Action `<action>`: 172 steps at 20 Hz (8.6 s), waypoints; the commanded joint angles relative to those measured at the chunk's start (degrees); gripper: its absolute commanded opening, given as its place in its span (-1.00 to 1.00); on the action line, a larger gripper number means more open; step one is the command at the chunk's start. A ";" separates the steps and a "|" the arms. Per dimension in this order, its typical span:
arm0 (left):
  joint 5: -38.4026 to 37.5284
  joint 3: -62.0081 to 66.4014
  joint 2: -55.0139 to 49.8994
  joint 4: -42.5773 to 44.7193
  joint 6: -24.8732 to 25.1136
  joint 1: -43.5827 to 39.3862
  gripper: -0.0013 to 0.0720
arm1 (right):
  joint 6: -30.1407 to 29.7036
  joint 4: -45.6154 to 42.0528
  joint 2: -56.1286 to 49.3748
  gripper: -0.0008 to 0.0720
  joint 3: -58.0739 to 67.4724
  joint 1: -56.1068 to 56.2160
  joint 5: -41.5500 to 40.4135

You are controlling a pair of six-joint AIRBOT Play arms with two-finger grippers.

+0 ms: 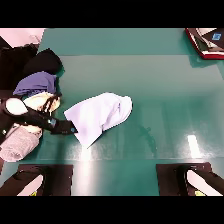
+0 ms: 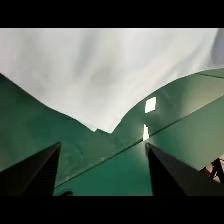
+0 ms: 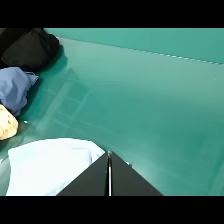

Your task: Fold the shirts.

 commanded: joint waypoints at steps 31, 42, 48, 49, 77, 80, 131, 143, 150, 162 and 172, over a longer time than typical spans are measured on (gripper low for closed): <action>6.12 13.94 2.93 -5.66 5.66 0.02 -0.90 | 2.03 -10.97 3.52 -0.92 -14.43 6.62 4.57; 2.60 22.03 2.78 -2.45 5.18 0.02 -0.90 | 3.82 -2.01 -9.99 0.60 -49.07 21.99 -24.41; 1.05 22.03 2.78 -2.45 5.09 0.02 -0.90 | 3.80 0.26 -23.71 0.59 -39.21 30.73 -29.81; 1.05 22.03 2.78 -2.45 5.09 0.02 -0.90 | 3.82 0.20 -25.70 0.39 -37.33 31.74 -29.59; -2.03 16.65 2.73 -2.54 5.73 8.00 -0.75 | 6.49 -17.64 -5.99 -0.93 -12.39 11.15 6.47; 8.13 10.12 0.31 2.10 3.08 8.02 0.51 | 6.49 -17.59 -11.56 -0.91 -16.57 11.13 -0.07; 26.03 -4.74 -16.81 -29.88 14.67 -17.09 -0.49 | 6.99 -17.77 -4.00 0.23 -20.33 7.69 0.46; 16.11 6.64 -2.86 -17.16 14.01 -5.75 -0.90 | 8.02 -29.79 2.69 0.23 -31.36 7.61 5.88; 12.26 14.19 -0.74 -10.45 12.41 -2.75 -0.90 | 7.82 -16.96 5.62 0.76 -52.35 -2.93 0.04; 8.33 19.30 -0.81 -8.66 10.93 -2.78 -0.90 | 9.11 -7.19 -1.57 0.40 -58.62 -6.93 -18.40; 9.11 19.30 -0.81 -8.52 9.49 -2.78 -0.90 | 9.01 -7.15 -2.23 0.23 -58.60 -5.53 -25.53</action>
